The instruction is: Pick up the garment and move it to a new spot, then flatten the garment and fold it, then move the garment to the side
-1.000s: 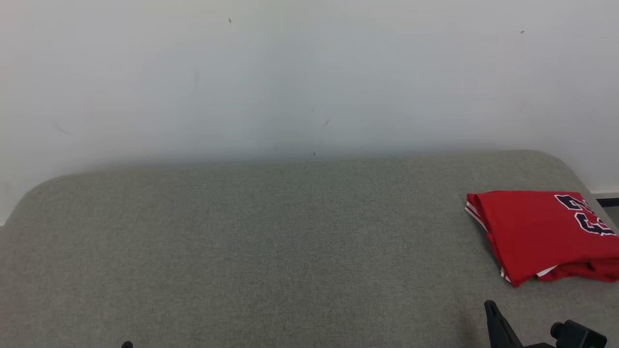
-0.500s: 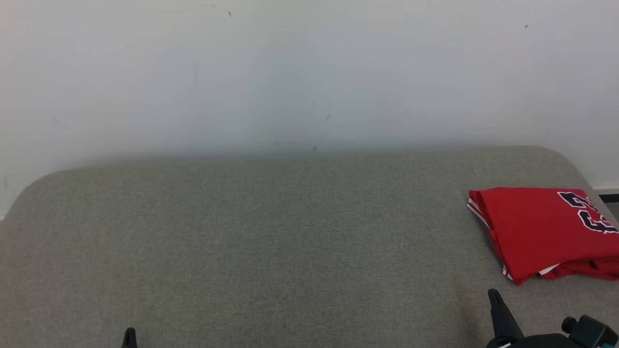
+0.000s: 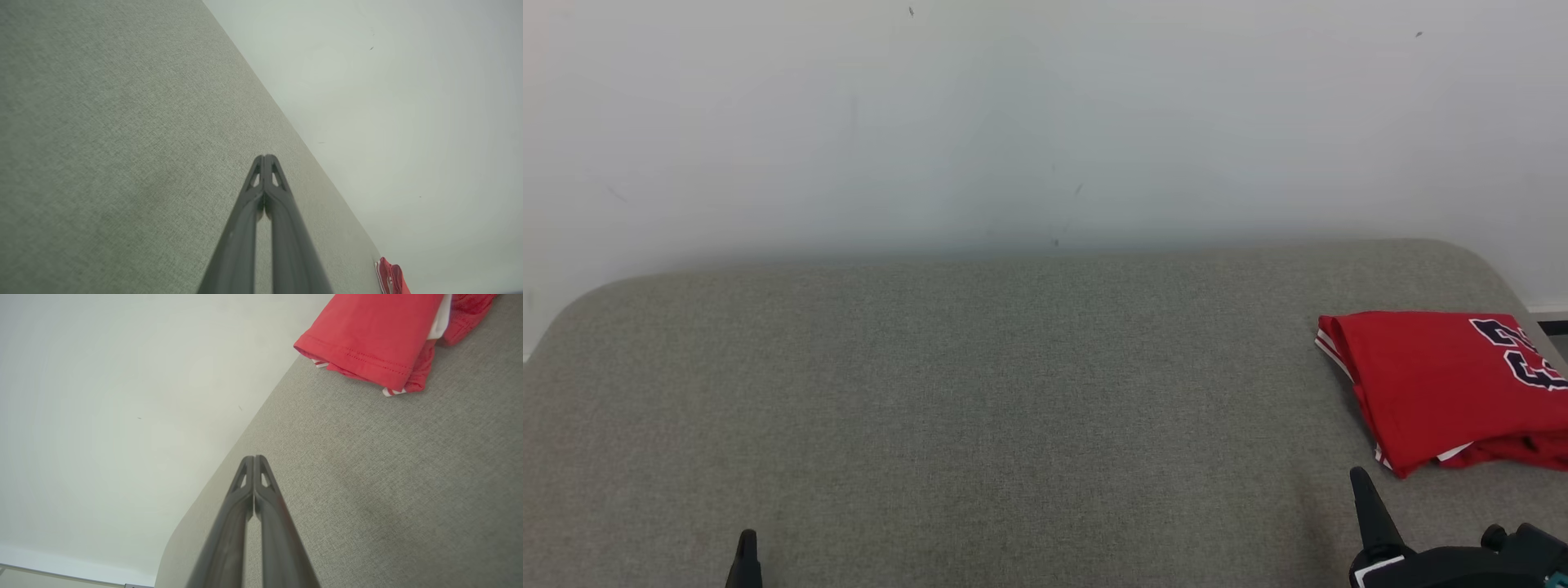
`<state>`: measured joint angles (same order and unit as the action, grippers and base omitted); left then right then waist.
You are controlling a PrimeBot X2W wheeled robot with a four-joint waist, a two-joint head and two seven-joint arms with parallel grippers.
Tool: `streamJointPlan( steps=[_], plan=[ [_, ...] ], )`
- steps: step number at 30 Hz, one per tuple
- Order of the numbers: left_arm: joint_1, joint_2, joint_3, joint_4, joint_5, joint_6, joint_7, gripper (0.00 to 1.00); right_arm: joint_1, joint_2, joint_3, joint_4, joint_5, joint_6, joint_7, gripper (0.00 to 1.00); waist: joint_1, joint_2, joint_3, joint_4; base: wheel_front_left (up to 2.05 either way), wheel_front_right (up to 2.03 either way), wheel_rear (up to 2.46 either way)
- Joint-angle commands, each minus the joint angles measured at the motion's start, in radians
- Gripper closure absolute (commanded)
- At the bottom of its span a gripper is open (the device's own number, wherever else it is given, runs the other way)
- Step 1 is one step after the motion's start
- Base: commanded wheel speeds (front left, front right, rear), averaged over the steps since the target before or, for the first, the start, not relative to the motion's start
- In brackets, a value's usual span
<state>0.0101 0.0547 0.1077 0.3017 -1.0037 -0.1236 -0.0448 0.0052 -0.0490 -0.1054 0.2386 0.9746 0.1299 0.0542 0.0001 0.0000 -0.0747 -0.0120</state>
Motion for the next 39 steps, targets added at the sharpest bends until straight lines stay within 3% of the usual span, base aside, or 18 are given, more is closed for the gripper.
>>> streamJointPlan(
  steps=[1,39],
  plan=[
    [-0.032,0.001,0.000,-0.014,-0.035,-0.006,0.007,1.00,-0.023,-0.002,-0.004,-0.012,0.035,0.001,0.005,1.00,-0.0001,0.0000,0.002,0.000,0.00,0.00,0.00],
    [-0.108,-0.002,-0.011,-0.022,-0.383,-0.009,0.100,1.00,-0.075,-0.002,-0.023,-0.007,0.399,0.001,0.041,1.00,-0.0001,0.0000,0.042,0.006,0.00,0.00,0.00]
  ],
)
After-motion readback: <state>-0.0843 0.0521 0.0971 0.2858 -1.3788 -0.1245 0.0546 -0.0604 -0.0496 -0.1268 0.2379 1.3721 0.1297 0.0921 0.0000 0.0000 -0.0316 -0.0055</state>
